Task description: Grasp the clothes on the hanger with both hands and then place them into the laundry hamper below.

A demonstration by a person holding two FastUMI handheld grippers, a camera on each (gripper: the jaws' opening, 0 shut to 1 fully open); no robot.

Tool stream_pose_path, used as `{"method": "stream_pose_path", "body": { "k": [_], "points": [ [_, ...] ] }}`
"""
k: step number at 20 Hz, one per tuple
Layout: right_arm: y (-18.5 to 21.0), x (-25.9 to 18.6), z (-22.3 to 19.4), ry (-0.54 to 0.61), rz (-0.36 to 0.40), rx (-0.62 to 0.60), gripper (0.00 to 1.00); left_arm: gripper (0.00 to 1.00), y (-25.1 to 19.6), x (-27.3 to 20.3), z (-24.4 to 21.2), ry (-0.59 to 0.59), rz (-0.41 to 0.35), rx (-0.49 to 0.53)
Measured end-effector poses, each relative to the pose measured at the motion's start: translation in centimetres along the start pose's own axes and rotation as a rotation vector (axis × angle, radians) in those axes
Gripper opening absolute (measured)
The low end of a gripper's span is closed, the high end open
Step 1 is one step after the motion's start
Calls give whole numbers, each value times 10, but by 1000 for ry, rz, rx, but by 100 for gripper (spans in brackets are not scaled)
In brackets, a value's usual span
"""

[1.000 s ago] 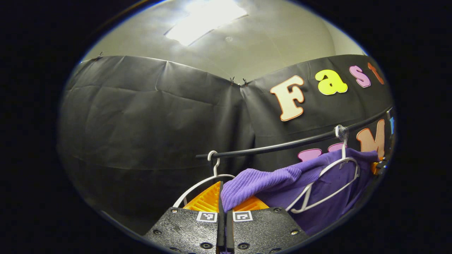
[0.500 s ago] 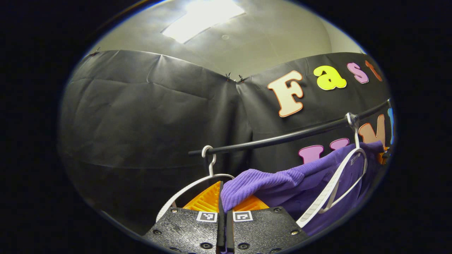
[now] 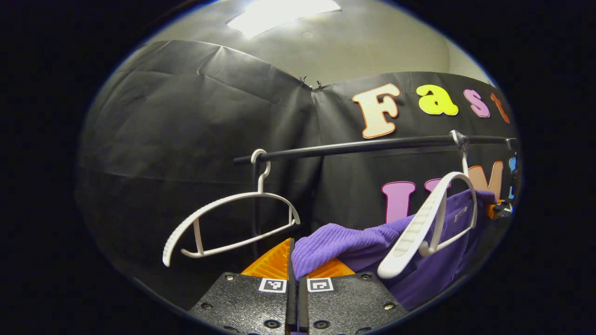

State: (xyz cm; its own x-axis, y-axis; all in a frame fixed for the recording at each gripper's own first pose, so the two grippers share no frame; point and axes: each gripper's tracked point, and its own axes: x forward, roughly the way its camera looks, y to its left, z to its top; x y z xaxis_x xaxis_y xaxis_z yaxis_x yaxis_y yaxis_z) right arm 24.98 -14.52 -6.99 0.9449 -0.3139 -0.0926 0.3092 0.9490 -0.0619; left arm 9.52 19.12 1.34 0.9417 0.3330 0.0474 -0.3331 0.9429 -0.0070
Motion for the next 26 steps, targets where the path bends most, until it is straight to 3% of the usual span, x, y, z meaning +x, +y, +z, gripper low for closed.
{"method": "stream_pose_path", "body": {
  "k": [14,16,19,20,26],
  "points": [
    [-15,-16,-85,152,-2,-104,13,0,-29,-35,-42,109,-30,41],
    [-11,-25,-99,177,18,-104,13,5,-33,-40,-48,124,-39,51],
    [-4,-42,-118,210,50,-119,13,5,-39,-48,-59,152,-54,60],
    [-1,-47,-123,219,64,-122,13,0,-41,-50,-64,164,-61,61],
    [28,-76,-128,234,146,-101,13,2,-73,-64,-88,218,-135,85]
  ]
}}
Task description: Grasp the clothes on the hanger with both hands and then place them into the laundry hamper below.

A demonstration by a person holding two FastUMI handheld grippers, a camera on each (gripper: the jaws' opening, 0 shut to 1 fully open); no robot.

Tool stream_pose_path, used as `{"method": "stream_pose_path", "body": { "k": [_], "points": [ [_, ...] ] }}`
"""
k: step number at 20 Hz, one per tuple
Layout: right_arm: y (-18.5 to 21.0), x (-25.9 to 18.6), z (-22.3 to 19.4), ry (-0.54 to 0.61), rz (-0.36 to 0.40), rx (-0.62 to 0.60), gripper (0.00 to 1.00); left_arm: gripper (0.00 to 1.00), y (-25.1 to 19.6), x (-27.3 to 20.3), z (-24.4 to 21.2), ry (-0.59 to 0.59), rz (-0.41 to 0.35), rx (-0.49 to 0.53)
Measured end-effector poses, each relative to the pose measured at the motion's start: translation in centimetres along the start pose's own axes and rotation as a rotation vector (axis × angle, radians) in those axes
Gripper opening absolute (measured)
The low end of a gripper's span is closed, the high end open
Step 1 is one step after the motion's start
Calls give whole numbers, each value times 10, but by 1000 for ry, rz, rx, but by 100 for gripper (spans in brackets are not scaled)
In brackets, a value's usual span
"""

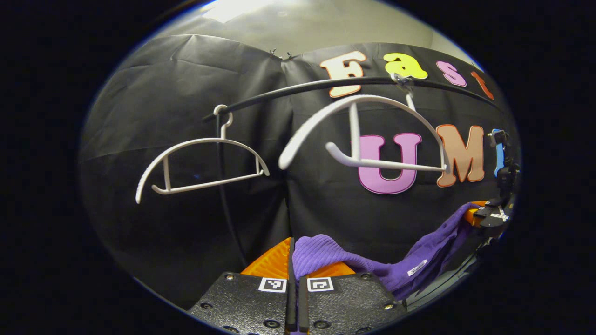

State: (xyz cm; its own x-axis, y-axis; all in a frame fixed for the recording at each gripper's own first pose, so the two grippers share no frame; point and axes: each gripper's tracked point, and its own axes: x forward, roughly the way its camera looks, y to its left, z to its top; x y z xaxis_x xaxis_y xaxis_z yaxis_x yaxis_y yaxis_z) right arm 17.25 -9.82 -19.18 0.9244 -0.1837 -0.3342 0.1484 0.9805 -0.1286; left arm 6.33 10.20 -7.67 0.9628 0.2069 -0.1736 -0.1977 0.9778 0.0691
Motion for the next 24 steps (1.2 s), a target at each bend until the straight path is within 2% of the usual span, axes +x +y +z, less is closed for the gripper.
{"method": "stream_pose_path", "body": {
  "k": [6,11,12,13,24],
  "points": [
    [45,-25,9,-13,106,5,13,2,-54,7,-15,31,-132,1],
    [79,-45,14,-20,195,4,13,2,-86,18,-40,94,-222,-62],
    [85,-47,12,-18,210,-5,18,0,-90,20,-47,108,-229,-68],
    [89,-48,8,-13,224,-11,13,2,-93,22,-53,122,-234,-69],
    [120,-64,-89,168,304,-76,13,2,-118,21,-154,333,-323,-14]
  ]
}}
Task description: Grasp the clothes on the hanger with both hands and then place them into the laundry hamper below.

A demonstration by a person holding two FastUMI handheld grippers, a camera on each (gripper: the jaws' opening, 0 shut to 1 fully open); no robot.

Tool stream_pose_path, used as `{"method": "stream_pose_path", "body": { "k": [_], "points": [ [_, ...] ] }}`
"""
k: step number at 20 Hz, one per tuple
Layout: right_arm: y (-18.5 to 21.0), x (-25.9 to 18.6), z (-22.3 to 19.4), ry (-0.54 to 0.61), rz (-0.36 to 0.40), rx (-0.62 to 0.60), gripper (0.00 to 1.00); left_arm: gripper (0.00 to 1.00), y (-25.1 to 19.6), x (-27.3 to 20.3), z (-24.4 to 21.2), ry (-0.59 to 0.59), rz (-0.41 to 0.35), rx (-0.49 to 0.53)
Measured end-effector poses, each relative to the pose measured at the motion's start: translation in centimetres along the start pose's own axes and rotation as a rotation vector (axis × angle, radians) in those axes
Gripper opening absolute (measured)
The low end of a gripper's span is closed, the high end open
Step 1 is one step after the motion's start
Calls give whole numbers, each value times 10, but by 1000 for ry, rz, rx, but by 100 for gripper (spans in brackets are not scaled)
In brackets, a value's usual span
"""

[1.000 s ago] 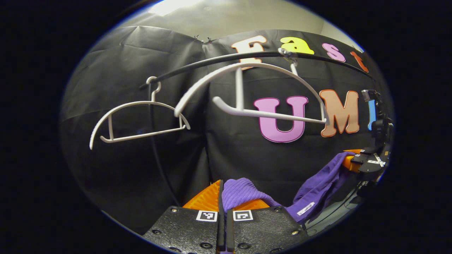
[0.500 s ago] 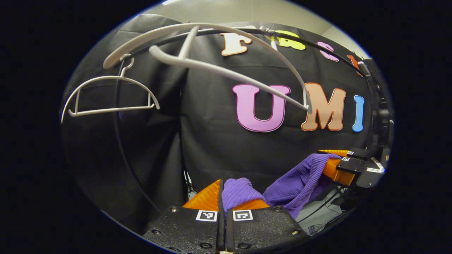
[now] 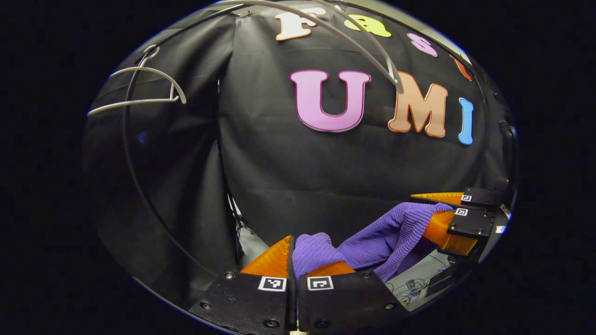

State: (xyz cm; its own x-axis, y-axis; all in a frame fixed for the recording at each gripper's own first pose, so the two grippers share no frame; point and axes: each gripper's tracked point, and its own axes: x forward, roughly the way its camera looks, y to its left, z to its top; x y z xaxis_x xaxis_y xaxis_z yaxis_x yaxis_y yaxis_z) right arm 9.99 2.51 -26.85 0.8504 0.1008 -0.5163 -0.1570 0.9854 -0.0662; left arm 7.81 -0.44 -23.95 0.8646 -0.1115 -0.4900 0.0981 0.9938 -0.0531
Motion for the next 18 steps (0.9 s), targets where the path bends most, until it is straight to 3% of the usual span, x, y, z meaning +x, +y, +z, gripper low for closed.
{"method": "stream_pose_path", "body": {
  "k": [8,14,17,18],
  "points": [
    [9,0,-62,126,17,-2,13,2,-4,3,-49,117,-21,-10],
    [13,-1,-88,210,39,1,13,7,-1,3,-79,211,-20,-46],
    [17,3,-103,263,47,11,15,5,-1,4,-90,247,-20,-63],
    [15,3,-108,281,48,14,16,12,-2,4,-94,254,-22,-67]
  ]
}}
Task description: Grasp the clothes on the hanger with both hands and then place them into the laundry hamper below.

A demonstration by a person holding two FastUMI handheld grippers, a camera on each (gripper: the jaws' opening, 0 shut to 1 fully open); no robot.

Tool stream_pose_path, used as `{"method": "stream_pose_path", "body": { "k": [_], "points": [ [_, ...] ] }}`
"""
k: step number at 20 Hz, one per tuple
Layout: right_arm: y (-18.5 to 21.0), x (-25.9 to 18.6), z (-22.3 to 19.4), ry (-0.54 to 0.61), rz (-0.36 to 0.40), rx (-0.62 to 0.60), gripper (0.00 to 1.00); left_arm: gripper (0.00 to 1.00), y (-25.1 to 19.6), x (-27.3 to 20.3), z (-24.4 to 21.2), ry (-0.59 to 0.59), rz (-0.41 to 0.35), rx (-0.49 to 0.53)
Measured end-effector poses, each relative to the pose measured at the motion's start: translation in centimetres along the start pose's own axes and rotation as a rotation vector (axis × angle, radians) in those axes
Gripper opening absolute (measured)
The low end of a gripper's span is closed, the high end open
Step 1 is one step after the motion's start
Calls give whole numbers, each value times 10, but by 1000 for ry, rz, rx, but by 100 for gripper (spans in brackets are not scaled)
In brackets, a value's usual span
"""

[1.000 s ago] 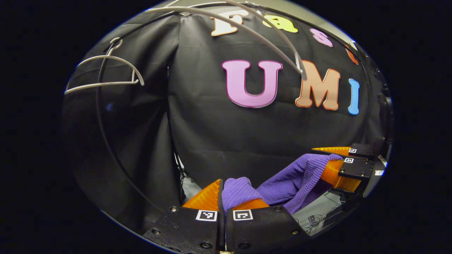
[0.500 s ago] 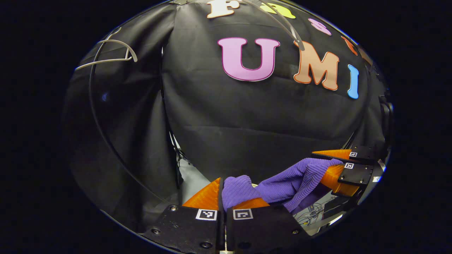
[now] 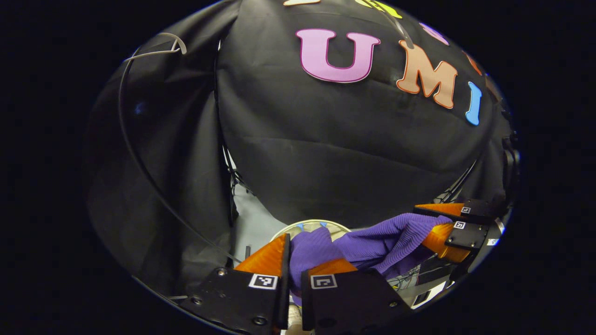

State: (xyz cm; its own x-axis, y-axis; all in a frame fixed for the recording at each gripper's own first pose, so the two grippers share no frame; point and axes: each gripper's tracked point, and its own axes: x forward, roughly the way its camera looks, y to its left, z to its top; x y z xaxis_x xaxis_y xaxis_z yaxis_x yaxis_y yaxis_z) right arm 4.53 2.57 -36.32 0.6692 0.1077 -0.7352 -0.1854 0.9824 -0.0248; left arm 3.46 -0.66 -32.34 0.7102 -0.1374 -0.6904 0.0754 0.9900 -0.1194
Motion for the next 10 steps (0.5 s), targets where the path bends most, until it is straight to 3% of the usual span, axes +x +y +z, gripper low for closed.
{"method": "stream_pose_path", "body": {
  "k": [4,6,10],
  "points": [
    [4,0,-29,70,13,7,18,24,1,0,-1,1,1,-2],
    [5,-1,-46,106,24,14,18,24,2,0,0,-1,5,0],
    [6,-6,-34,66,24,39,19,24,1,-2,-1,-3,2,0]
  ]
}}
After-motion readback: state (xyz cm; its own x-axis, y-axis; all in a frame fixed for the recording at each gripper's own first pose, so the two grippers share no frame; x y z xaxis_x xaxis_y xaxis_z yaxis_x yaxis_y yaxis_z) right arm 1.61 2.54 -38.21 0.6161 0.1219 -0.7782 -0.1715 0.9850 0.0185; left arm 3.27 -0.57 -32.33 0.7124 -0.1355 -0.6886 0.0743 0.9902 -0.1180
